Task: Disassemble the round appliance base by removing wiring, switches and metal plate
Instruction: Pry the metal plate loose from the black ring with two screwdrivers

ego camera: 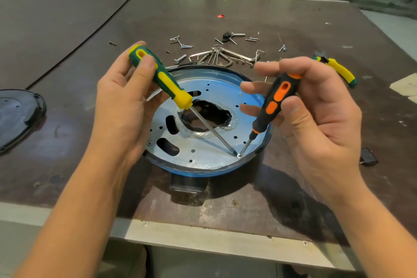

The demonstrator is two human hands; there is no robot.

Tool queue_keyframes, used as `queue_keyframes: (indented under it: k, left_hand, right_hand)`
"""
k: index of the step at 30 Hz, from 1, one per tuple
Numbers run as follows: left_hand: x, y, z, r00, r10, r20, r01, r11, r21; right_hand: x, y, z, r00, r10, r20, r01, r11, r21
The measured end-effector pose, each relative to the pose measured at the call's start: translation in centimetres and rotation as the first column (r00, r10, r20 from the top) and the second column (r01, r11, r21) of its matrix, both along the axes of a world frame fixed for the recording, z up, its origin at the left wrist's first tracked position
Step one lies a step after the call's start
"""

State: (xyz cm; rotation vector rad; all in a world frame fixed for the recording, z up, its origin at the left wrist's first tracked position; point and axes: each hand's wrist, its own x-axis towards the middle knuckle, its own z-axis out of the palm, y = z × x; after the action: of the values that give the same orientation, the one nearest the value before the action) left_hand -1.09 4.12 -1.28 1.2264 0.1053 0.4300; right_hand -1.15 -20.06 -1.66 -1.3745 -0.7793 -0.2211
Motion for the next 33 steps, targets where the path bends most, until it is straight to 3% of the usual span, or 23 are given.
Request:
queue_keyframes:
  k: [4, 12, 16, 21, 28, 33]
  left_hand:
    - [0.0, 0.0, -0.3, 0.999, -0.003, 0.041, -0.001, 0.996, 0.087]
    - [-0.1, 0.0, -0.4, 0.998, 0.038, 0.043, -0.044, 0.988, 0.15]
    - [-0.2, -0.1, -0.3, 0.998, 0.042, 0.044, -0.049, 0.983, 0.175]
    - [-0.3, -0.3, -0.2, 0.998, 0.044, 0.049, -0.053, 0.979, 0.198]
    - [-0.3, -0.2, -0.5, 0.998, 0.025, 0.053, -0.036, 0.976, 0.216]
    - [-0.4, -0.4, -0.5, 0.998, 0.053, 0.035, -0.059, 0.974, 0.217]
  right_hand:
    - [0.0, 0.2, -0.2, 0.998, -0.019, -0.062, 0.022, 0.999, 0.046]
    - [0.8, 1.1, -1.3, 0.99, -0.141, -0.016, 0.142, 0.984, 0.107]
    - [0.9, 1.4, -1.5, 0.993, -0.092, -0.075, 0.102, 0.985, 0.142]
    - [0.6, 1.6, -1.2, 0.995, -0.057, -0.087, 0.065, 0.994, 0.087]
    - [0.9, 1.9, -0.2, 0.981, -0.196, 0.008, 0.196, 0.981, -0.005]
    - [1.3, 2.2, -0.8, 0.992, -0.125, 0.001, 0.125, 0.992, -0.005]
